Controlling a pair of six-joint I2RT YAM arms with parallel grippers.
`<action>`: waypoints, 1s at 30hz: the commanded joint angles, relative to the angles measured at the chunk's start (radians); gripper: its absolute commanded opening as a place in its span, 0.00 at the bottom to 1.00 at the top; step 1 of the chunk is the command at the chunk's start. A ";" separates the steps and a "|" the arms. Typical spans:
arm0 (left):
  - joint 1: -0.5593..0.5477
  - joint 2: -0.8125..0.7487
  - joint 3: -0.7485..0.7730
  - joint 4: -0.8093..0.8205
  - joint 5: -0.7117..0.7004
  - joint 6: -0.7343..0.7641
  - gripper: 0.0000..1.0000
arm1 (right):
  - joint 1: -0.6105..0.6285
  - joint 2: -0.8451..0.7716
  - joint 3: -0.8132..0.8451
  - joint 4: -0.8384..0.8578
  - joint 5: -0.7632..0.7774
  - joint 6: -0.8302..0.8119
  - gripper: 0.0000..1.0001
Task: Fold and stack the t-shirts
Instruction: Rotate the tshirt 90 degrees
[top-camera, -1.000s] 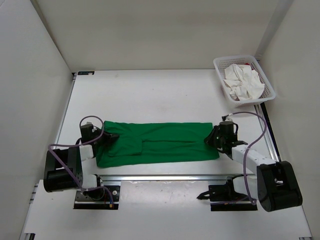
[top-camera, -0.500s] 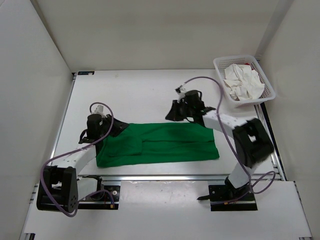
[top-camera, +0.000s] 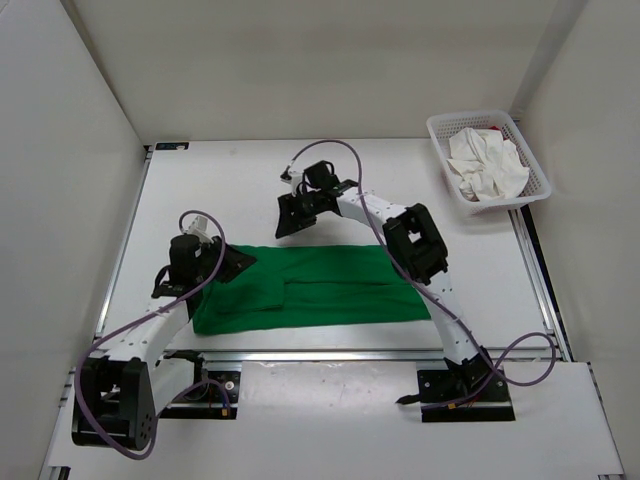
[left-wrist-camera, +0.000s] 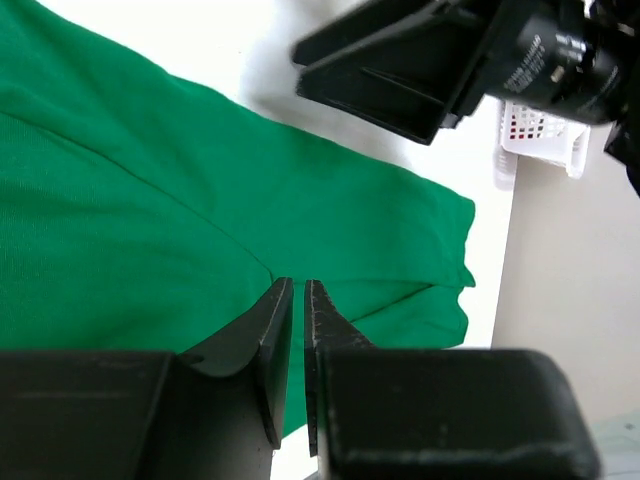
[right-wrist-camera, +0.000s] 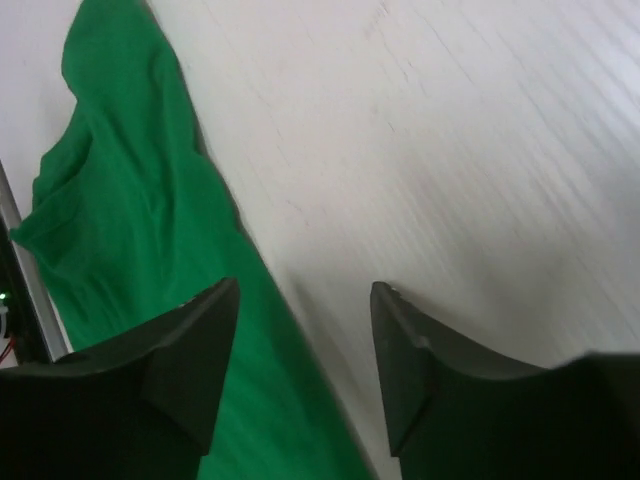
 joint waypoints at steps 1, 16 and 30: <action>0.016 -0.039 0.055 -0.031 0.034 0.028 0.21 | 0.055 0.078 0.165 -0.168 -0.062 -0.080 0.56; 0.080 -0.033 0.133 -0.031 0.066 0.019 0.20 | 0.097 0.347 0.582 -0.348 -0.201 -0.053 0.02; -0.102 0.015 0.081 -0.043 -0.052 0.055 0.22 | -0.231 0.327 0.895 -0.486 0.285 0.397 0.00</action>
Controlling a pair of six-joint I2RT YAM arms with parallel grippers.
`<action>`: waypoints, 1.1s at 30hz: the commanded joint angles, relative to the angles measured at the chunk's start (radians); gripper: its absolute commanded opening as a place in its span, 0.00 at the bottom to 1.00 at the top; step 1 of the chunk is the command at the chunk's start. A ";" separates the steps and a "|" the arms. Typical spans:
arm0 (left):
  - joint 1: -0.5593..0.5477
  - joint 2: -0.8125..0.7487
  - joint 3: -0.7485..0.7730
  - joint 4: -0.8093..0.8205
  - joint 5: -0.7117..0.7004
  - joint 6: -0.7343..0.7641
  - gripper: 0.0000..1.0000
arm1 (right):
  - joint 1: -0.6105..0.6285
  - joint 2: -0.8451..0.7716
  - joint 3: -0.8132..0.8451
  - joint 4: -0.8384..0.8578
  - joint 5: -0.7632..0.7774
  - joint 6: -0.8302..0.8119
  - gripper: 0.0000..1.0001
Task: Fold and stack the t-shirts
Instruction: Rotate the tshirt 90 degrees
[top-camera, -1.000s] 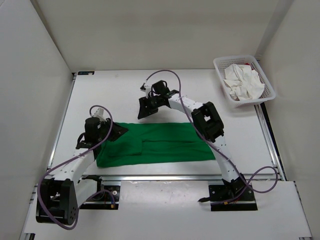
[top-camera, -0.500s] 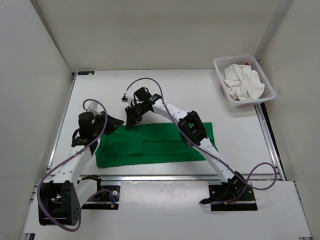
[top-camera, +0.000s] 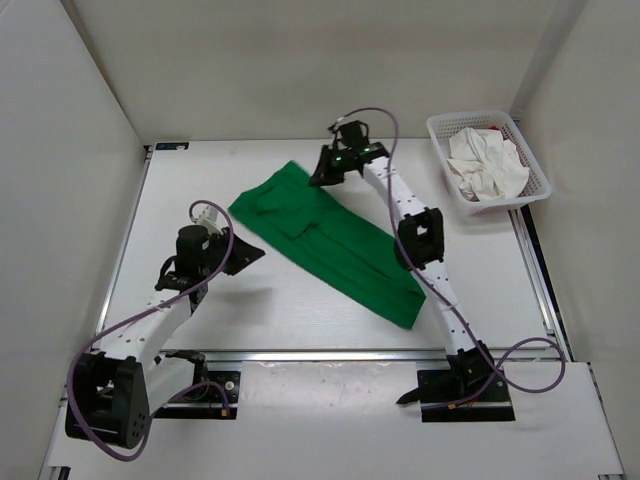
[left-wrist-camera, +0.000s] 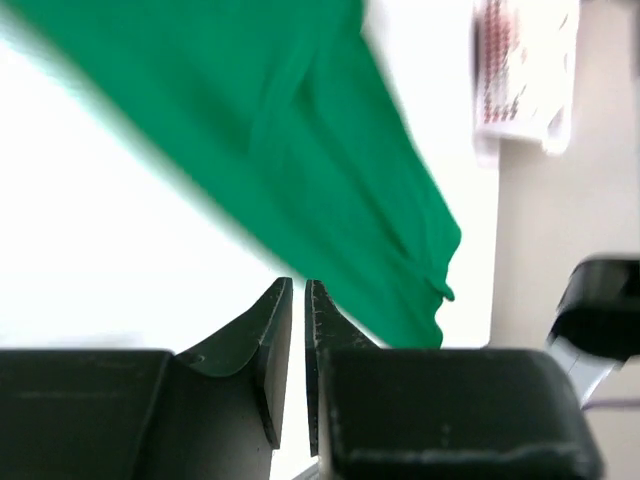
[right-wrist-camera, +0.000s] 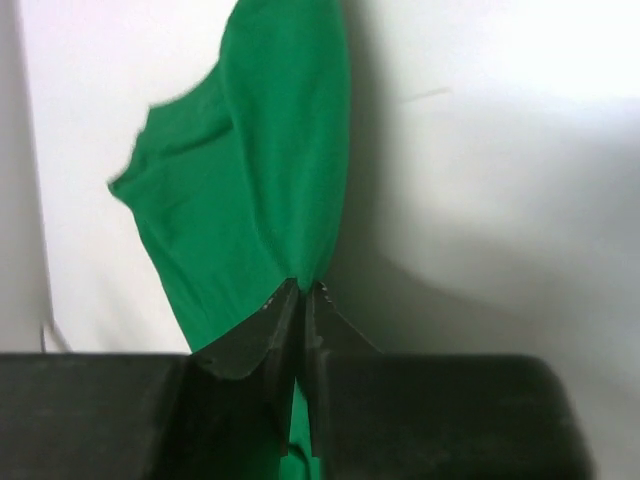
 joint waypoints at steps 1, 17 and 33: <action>-0.081 0.029 -0.019 -0.007 -0.063 0.024 0.22 | -0.105 -0.057 0.060 -0.122 0.176 0.127 0.06; -0.698 0.506 0.065 0.296 -0.212 -0.218 0.39 | -0.224 -0.523 -0.037 -0.415 0.402 -0.126 0.74; -0.939 0.824 0.246 0.414 -0.284 -0.401 0.46 | -0.106 -1.291 -1.071 0.046 0.483 -0.098 0.74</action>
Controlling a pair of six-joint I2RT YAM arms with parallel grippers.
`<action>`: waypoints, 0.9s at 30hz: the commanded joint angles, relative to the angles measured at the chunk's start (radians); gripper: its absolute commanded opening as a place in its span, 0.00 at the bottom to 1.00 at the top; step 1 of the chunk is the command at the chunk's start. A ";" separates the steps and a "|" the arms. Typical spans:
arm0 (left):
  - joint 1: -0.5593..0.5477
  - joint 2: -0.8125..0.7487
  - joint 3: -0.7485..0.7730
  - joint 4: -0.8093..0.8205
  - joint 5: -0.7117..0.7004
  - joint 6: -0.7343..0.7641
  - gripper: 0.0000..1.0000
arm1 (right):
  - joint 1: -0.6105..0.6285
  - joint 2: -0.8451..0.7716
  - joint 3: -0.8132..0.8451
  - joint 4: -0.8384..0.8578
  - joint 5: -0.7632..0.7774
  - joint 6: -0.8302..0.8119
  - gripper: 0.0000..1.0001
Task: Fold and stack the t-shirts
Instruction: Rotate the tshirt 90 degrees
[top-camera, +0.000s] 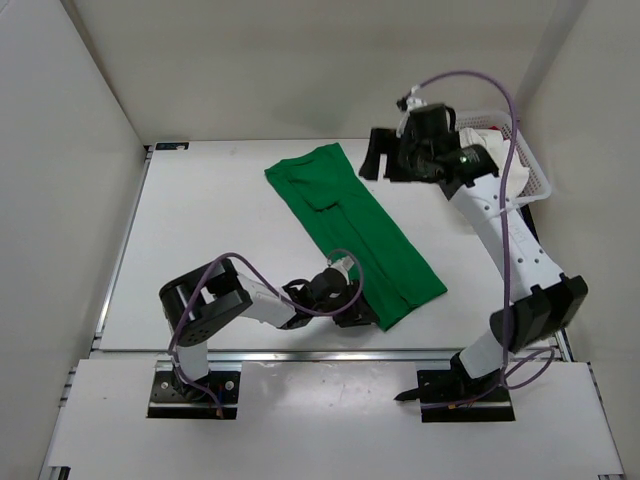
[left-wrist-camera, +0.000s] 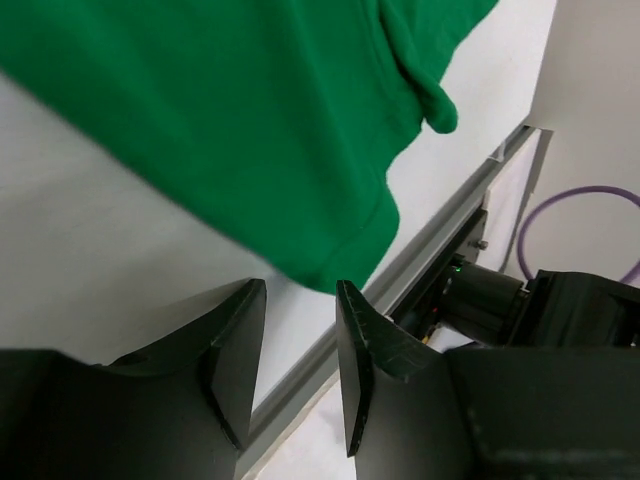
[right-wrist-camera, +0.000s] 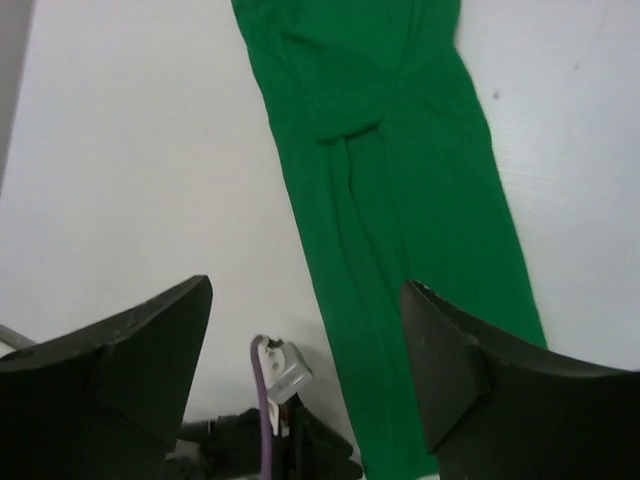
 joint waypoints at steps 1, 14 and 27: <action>-0.024 0.051 0.017 -0.017 -0.041 -0.045 0.45 | -0.056 -0.177 -0.267 0.253 -0.027 0.048 0.74; 0.002 0.070 -0.001 0.007 -0.030 -0.030 0.00 | -0.168 -0.571 -0.980 0.566 -0.164 0.199 0.70; 0.526 -0.774 -0.501 -0.517 0.112 0.390 0.30 | 0.062 -0.680 -1.382 0.697 -0.108 0.328 0.68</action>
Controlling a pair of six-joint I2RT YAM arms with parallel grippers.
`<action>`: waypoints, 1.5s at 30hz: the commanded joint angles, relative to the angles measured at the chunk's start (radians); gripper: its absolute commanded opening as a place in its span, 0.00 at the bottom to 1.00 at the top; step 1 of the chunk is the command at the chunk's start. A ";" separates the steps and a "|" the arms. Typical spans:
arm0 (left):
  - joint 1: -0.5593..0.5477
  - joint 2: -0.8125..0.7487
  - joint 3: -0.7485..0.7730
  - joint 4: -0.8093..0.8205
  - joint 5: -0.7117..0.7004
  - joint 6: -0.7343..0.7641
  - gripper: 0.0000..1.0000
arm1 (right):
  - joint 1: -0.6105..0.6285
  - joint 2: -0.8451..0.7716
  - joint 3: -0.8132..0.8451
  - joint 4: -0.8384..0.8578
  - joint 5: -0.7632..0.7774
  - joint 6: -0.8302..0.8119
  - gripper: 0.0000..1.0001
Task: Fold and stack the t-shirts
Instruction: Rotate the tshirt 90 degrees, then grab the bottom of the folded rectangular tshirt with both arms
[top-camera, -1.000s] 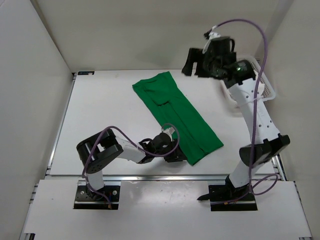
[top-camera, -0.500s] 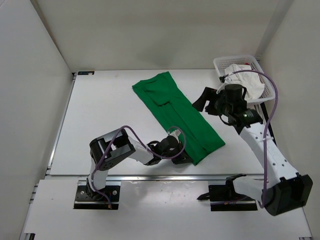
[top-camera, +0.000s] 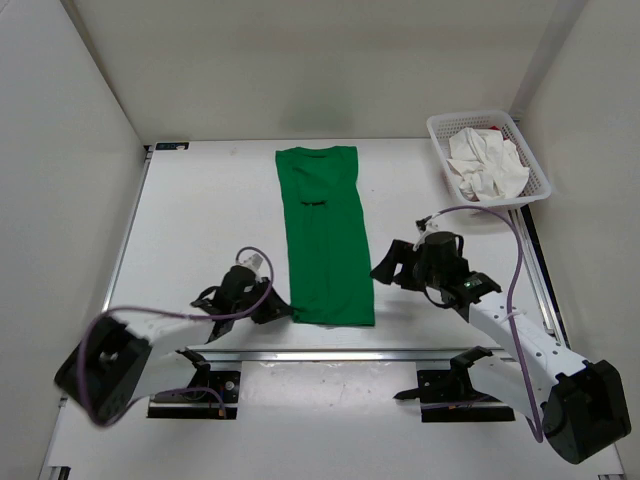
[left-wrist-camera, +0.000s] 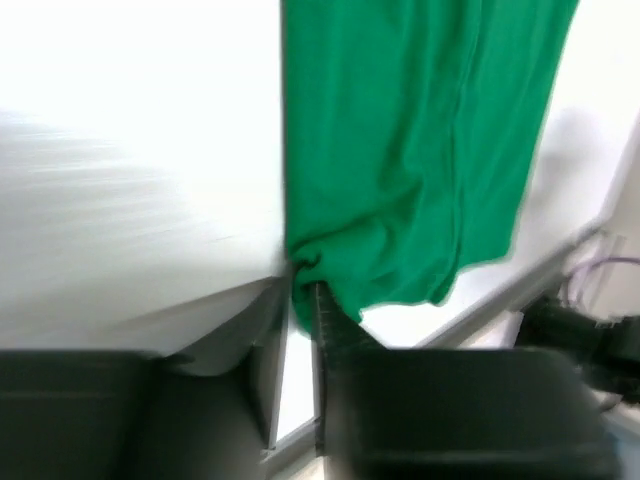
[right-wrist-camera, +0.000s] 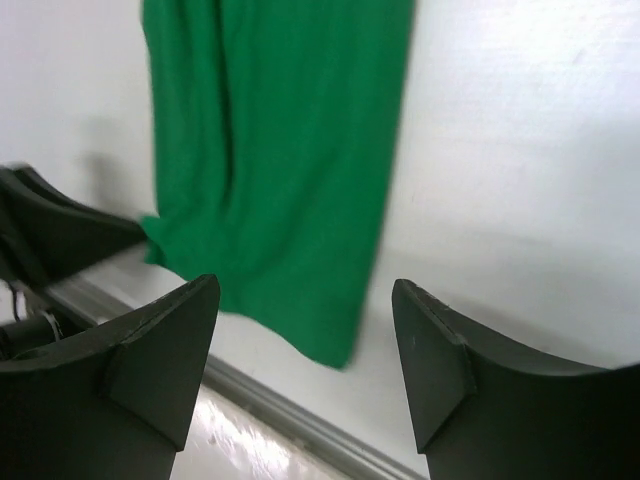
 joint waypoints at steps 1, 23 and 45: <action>0.146 -0.223 -0.039 -0.358 0.050 0.226 0.36 | 0.086 -0.032 -0.055 0.076 0.061 0.057 0.68; 0.052 -0.147 -0.048 -0.247 0.061 0.104 0.48 | 0.263 0.054 -0.315 0.328 0.026 0.246 0.42; 0.098 -0.297 0.261 -0.649 0.115 0.223 0.00 | 0.255 -0.055 -0.105 0.042 0.039 0.171 0.00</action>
